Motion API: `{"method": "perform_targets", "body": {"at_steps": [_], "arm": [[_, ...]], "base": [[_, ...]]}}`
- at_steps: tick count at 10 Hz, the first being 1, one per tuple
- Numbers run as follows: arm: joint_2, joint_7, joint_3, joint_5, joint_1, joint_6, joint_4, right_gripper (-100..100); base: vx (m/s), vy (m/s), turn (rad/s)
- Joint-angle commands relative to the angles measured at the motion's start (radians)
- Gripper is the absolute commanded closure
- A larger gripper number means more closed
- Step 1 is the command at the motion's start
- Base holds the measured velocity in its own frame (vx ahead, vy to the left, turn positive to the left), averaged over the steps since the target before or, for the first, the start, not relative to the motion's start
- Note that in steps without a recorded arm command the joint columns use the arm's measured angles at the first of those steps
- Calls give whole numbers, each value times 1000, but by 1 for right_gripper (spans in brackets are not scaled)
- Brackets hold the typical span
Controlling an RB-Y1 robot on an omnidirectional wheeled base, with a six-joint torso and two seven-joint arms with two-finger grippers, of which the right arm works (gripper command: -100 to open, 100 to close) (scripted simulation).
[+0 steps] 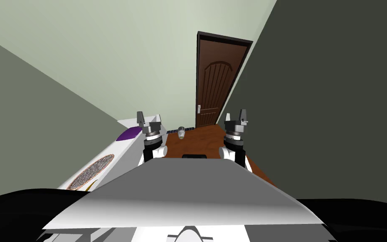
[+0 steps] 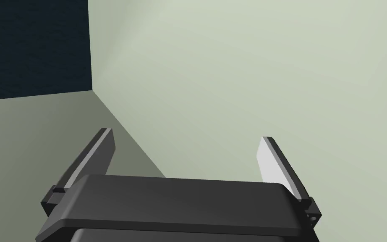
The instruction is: Pull the door open
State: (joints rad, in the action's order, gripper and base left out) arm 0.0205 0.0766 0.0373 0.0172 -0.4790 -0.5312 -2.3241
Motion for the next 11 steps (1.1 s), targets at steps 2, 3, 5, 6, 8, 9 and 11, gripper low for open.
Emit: {"method": "perform_targets", "body": {"at_steps": [2,3,5,6,8,9,11], "arm": [[-19,34,10,-35,22,4,41,-100],[-26,50,14,-51,31,6,60,-100],[-42,83,24,-85,52,11,99,-100],[-52,107,31,-109,67,14,128,-100],[-64,134,39,-137,84,17,162,-100],[-69,148,43,-152,93,19,178,-100],[-81,179,52,-183,112,23,215,-100]], "base": [[95,-9,47],[97,-19,28],[149,-30,55],[114,-43,43],[118,-21,42],[95,-4,36],[83,-20,40]]}}
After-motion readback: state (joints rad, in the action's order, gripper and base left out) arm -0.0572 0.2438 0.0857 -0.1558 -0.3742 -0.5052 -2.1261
